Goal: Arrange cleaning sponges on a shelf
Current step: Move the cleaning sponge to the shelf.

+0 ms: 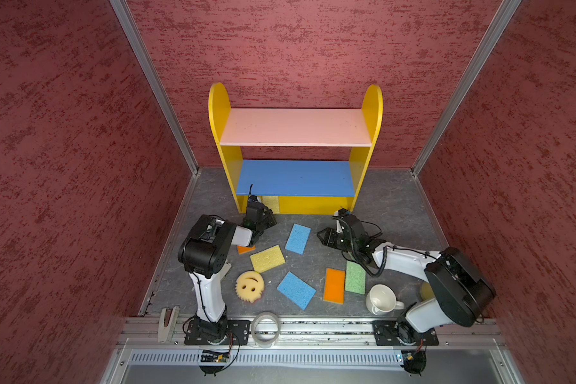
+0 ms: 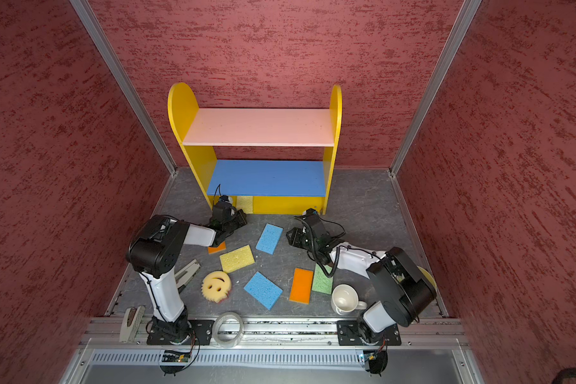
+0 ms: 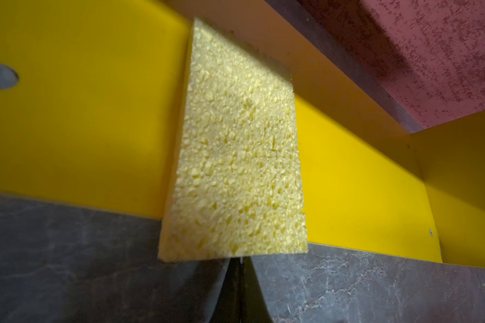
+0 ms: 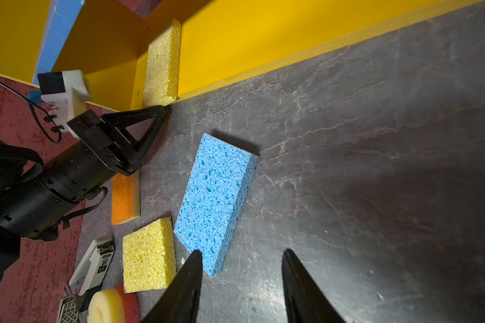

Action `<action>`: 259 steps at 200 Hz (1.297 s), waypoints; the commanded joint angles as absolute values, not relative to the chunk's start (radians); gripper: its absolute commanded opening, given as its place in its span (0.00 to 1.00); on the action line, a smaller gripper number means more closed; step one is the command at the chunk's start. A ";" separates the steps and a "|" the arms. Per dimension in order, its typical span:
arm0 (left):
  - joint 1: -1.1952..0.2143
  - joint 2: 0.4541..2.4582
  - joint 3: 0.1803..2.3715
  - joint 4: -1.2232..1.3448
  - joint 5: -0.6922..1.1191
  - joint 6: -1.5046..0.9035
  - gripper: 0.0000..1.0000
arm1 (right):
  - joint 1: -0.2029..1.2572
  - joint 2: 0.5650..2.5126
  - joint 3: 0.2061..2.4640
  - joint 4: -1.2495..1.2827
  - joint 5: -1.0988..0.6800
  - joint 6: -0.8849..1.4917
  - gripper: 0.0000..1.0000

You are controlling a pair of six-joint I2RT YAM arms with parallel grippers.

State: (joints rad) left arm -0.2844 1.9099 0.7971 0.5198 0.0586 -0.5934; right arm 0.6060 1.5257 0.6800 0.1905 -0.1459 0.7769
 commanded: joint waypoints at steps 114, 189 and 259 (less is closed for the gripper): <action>-0.245 1.915 0.752 0.707 0.085 -0.619 0.00 | 0.611 1.598 0.728 0.215 -0.173 0.799 0.48; -0.281 1.939 0.768 0.741 0.094 -0.658 0.00 | 0.611 1.584 0.732 0.207 -0.172 0.802 0.48; -0.273 1.952 0.786 0.717 0.099 -0.650 0.00 | 0.611 1.563 0.719 0.196 -0.163 0.796 0.48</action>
